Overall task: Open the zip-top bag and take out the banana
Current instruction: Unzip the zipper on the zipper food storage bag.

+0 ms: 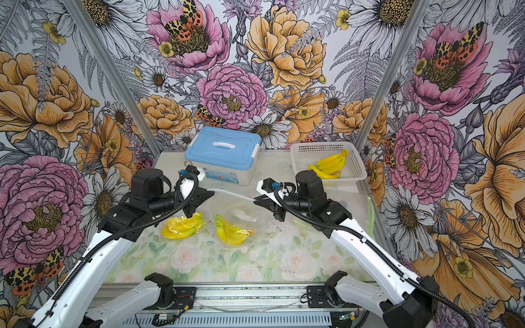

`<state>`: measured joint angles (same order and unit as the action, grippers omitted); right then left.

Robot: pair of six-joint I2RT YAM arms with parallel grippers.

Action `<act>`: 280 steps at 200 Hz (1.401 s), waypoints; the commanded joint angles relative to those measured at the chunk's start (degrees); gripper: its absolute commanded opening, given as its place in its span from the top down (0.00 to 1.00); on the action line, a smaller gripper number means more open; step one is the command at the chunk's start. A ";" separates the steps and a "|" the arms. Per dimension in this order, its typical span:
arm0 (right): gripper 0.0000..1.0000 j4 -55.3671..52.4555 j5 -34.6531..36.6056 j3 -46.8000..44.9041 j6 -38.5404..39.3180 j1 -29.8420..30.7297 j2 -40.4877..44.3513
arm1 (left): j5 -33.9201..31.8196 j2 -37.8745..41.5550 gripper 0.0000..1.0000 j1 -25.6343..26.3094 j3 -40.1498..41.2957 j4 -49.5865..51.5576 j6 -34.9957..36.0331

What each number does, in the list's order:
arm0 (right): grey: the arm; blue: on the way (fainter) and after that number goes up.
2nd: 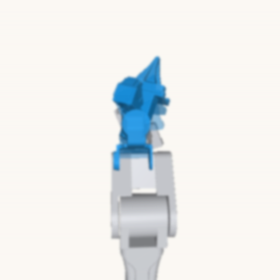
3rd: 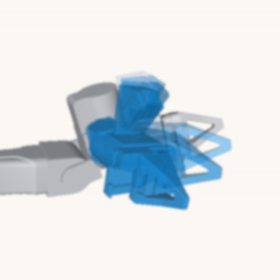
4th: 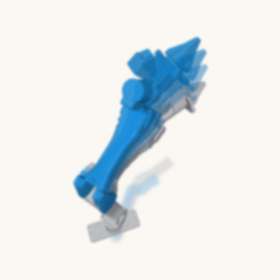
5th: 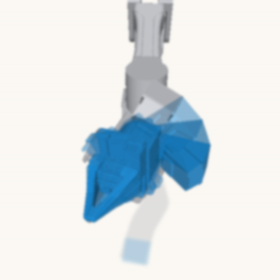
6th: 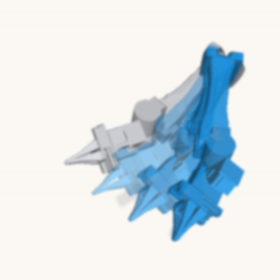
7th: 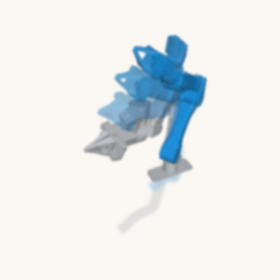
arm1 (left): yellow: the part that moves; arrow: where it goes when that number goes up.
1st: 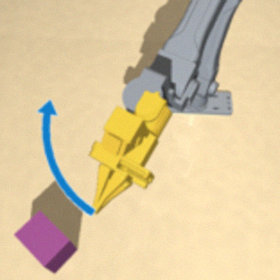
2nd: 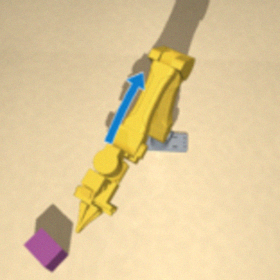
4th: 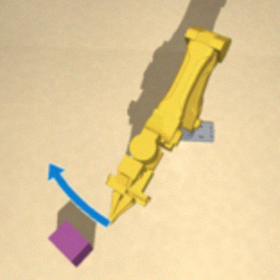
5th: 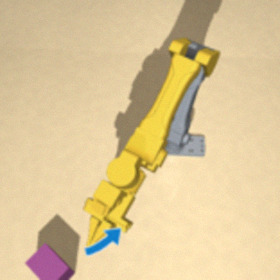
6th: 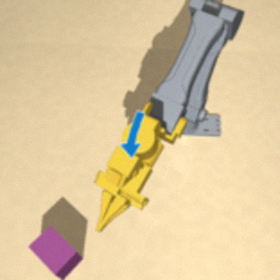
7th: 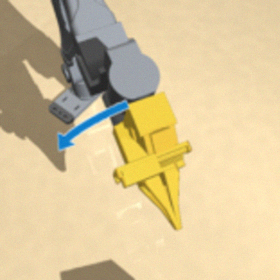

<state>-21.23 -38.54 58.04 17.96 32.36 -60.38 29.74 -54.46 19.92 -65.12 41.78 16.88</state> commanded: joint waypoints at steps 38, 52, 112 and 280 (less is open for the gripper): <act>0.99 -6.54 4.71 -4.42 -2.43 -2.59 8.23 | -7.26 0.23 1.00 -4.53 0.09 -1.44 1.00; 0.99 -7.26 5.12 -4.91 -2.61 -2.89 9.17 | -6.80 0.14 1.00 -5.37 -0.01 -1.44 1.20; 1.00 -9.77 5.82 -6.61 -2.63 -3.75 11.94 | -6.44 -0.04 1.00 -6.04 0.08 -1.44 1.66; 1.00 -12.86 4.67 -7.73 -3.03 -4.52 14.91 | -4.33 -1.12 1.00 -4.66 0.47 -1.78 1.74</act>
<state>-30.63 -34.11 50.96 15.86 28.77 -46.89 28.34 -54.94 15.53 -64.86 41.98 18.02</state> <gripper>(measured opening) 0.102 0.045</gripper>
